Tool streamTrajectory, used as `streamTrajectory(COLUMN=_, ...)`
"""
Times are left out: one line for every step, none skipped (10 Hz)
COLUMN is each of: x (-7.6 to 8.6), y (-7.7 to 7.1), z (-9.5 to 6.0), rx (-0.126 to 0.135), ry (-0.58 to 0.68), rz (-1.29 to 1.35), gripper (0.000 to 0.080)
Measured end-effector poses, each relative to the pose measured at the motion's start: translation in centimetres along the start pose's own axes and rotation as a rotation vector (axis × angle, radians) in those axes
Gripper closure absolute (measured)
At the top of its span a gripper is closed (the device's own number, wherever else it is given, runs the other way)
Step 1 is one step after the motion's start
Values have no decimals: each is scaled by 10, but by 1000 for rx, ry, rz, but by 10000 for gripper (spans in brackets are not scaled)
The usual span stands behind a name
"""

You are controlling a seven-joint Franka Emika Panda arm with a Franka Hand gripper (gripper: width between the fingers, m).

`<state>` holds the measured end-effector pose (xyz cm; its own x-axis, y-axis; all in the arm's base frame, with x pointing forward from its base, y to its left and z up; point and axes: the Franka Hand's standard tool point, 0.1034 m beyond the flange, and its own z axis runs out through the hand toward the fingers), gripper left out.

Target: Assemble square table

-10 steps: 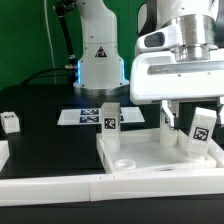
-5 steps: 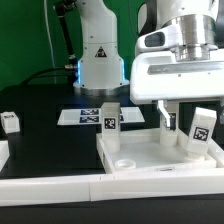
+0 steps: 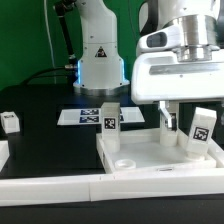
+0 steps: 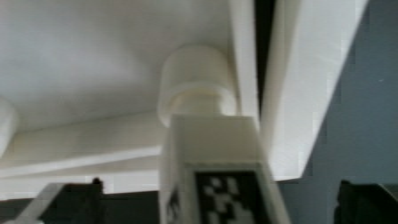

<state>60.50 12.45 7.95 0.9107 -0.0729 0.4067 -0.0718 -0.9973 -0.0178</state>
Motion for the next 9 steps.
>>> streamTrajectory(x=13, y=-1, z=-6, rx=1, ry=-51, rz=12, gripper=151)
streamTrajectory(x=21, y=1, z=-7, rx=1, ry=-55, rz=20, gripper=151)
streamTrajectory(x=23, y=3, z=-7, rx=-4, ry=-95, rz=27, gripper=151)
streamTrajectory(x=19, y=6, z=-6, rx=-19, ry=-207, rz=34, gripper=151)
streamTrajectory(x=24, y=12, z=-4, rx=-27, ry=-260, rz=38, gripper=151)
streamTrajectory(x=25, y=20, z=-1, rx=-35, ry=-285, rz=48, gripper=151)
streamTrajectory(x=22, y=25, z=-1, rx=-41, ry=-316, rz=56, gripper=151)
streamTrajectory(x=22, y=26, z=0, rx=-42, ry=-315, rz=57, gripper=151)
streamTrajectory(x=22, y=25, z=0, rx=-42, ry=-315, rz=56, gripper=151)
